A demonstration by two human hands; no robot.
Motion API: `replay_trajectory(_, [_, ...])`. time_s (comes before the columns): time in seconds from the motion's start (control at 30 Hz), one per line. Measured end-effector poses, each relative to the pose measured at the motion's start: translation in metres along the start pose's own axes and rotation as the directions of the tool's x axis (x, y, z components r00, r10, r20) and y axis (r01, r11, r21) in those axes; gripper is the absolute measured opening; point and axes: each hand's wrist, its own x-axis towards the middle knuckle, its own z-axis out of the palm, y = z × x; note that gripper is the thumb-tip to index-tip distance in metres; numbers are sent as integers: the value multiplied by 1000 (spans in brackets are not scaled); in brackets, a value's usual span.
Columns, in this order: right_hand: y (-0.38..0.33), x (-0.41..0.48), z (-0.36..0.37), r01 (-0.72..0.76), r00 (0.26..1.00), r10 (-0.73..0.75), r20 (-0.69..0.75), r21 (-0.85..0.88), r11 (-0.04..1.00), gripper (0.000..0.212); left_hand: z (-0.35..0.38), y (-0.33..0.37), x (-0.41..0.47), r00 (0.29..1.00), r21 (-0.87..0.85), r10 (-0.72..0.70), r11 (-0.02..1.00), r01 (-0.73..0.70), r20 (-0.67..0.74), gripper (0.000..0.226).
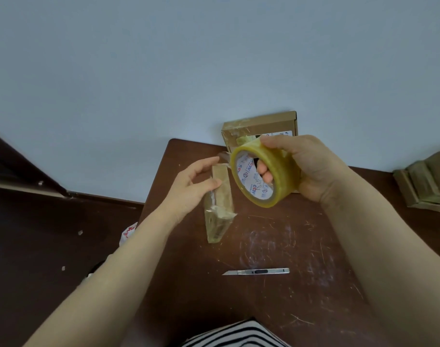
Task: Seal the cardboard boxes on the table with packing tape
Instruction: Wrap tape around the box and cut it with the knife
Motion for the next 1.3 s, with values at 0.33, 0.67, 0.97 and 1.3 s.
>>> replay_trajectory(0.33, [-4, -7, 9, 49, 997, -49, 56, -11, 999, 26, 14, 3, -6, 982, 139, 179, 976, -169, -66, 42])
replay_trajectory(0.67, [-5, -7, 9, 8, 997, -8, 71, 3, 1000, 25, 3, 8, -8, 981, 195, 53, 977, -90, 184, 35])
replay_trajectory(0.97, [-4, -13, 14, -5, 995, 4, 95, 14, 1000, 27, 8, 4, -18, 958, 328, -41, 943, -57, 284, 100])
replay_trajectory(1.3, [25, -52, 21, 18, 988, -17, 155, -8, 1000, 36, 18, 3, -25, 965, 234, 86, 961, -146, 248, 89])
